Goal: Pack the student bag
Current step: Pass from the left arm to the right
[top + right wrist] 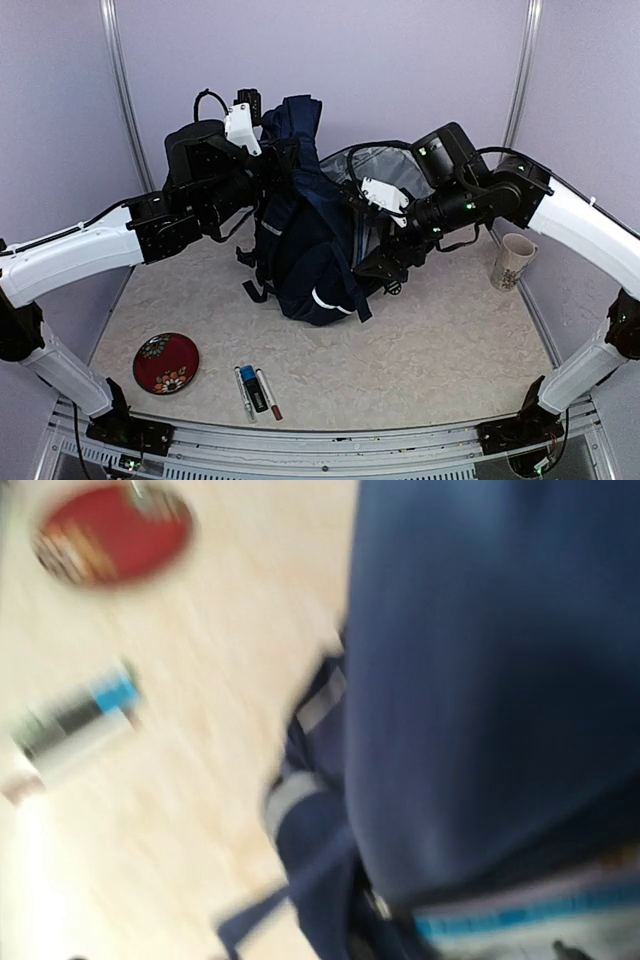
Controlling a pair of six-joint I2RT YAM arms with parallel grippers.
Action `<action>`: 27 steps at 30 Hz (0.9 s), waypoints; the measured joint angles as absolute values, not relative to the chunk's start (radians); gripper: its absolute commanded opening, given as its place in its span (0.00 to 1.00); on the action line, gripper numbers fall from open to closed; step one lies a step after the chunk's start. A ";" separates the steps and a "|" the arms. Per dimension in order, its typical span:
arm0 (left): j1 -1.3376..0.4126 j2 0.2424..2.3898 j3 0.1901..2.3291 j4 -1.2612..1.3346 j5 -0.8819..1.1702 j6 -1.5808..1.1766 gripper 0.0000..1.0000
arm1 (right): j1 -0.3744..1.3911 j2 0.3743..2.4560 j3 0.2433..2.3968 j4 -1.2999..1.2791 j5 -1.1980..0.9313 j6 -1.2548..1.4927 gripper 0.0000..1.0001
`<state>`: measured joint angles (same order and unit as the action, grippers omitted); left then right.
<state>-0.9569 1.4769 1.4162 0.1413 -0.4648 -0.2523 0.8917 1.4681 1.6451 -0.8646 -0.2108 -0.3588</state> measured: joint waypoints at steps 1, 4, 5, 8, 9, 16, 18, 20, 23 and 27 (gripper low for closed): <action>-0.956 1.475 1.412 0.144 -0.465 -0.252 0.00 | 0.897 1.470 1.633 -0.871 -0.173 -0.373 1.00; -0.954 1.468 1.405 0.146 -0.464 -0.245 0.00 | 0.923 1.477 1.592 -0.871 -0.030 -0.421 1.00; -0.954 1.465 1.402 0.147 -0.463 -0.242 0.00 | 0.934 1.479 1.581 -0.871 0.007 -0.434 1.00; -0.954 1.456 1.390 0.150 -0.456 -0.234 0.00 | 0.982 1.500 1.562 -0.874 0.116 -0.485 1.00; -0.952 1.452 1.386 0.150 -0.447 -0.232 0.00 | 0.992 1.506 1.556 -0.872 0.158 -0.503 1.00; -0.921 1.445 1.383 0.141 -0.358 -0.229 0.00 | 1.006 1.514 1.465 -0.850 0.347 -0.639 1.00; -0.912 1.440 1.383 0.134 -0.331 -0.229 0.00 | 1.005 1.511 1.406 -0.818 0.391 -0.709 1.00; -0.903 1.435 1.383 0.125 -0.308 -0.230 0.00 | 1.005 1.511 1.374 -0.807 0.420 -0.768 0.97; -0.892 1.431 1.383 0.117 -0.280 -0.231 0.00 | 1.005 1.516 1.371 -0.774 0.464 -0.843 0.63; -0.877 1.428 1.383 0.110 -0.245 -0.233 0.00 | 1.005 1.516 1.349 -0.696 0.532 -0.913 0.25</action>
<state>-0.8772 1.4277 1.3827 0.1097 -0.2447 -0.2325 1.0050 1.5162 1.3491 -0.6960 0.5323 -0.9131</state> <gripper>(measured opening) 0.117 0.490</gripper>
